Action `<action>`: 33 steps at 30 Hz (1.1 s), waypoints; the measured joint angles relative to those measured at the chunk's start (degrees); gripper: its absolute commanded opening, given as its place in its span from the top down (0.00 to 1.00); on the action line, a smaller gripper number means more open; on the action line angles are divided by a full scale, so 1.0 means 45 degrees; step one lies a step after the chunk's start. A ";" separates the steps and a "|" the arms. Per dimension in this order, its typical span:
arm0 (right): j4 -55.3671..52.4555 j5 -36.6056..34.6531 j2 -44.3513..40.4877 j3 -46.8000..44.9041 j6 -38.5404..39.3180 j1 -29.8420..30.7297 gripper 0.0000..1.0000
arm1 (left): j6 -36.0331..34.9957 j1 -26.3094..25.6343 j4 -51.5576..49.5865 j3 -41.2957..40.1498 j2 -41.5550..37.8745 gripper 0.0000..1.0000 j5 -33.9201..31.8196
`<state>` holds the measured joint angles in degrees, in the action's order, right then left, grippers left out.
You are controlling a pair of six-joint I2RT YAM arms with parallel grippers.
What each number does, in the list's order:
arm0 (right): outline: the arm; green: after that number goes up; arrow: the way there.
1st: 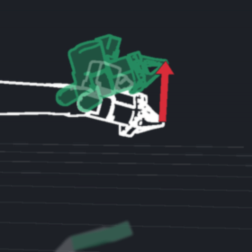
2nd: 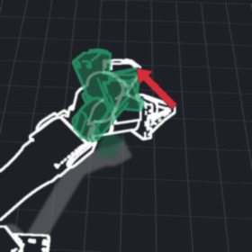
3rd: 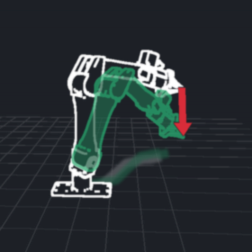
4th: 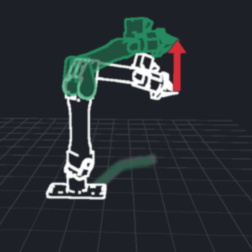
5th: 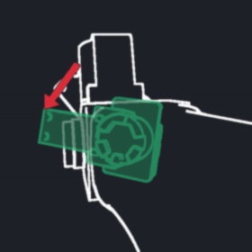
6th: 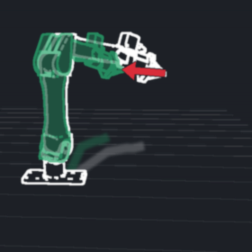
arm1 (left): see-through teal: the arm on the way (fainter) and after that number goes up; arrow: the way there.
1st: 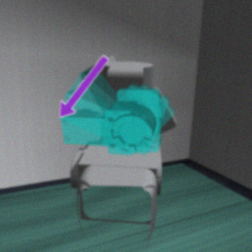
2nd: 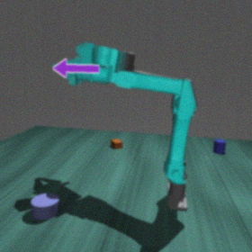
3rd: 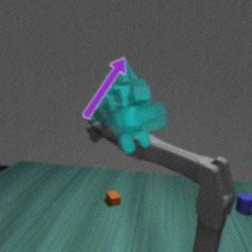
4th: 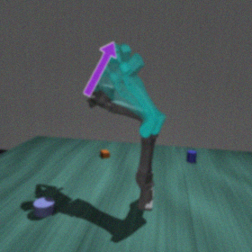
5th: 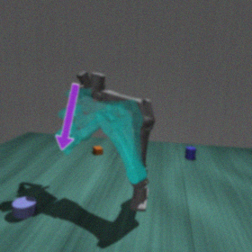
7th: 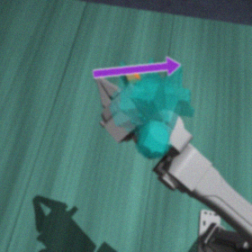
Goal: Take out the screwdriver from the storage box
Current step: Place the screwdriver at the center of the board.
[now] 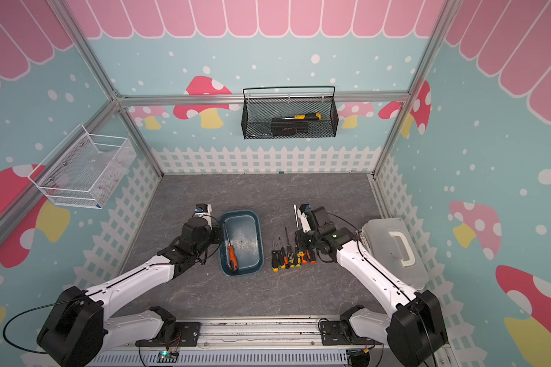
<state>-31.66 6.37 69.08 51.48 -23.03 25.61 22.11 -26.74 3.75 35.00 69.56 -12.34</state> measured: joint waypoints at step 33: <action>0.1103 0.0869 0.3211 -0.1137 0.1331 -0.3332 1.00 | 0.0000 0.0024 0.0000 0.0000 0.0107 1.00 0.0141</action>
<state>-26.70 10.28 83.53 46.37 -17.04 10.61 22.11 -26.63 3.75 35.00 70.04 -11.70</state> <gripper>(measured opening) 0.181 0.093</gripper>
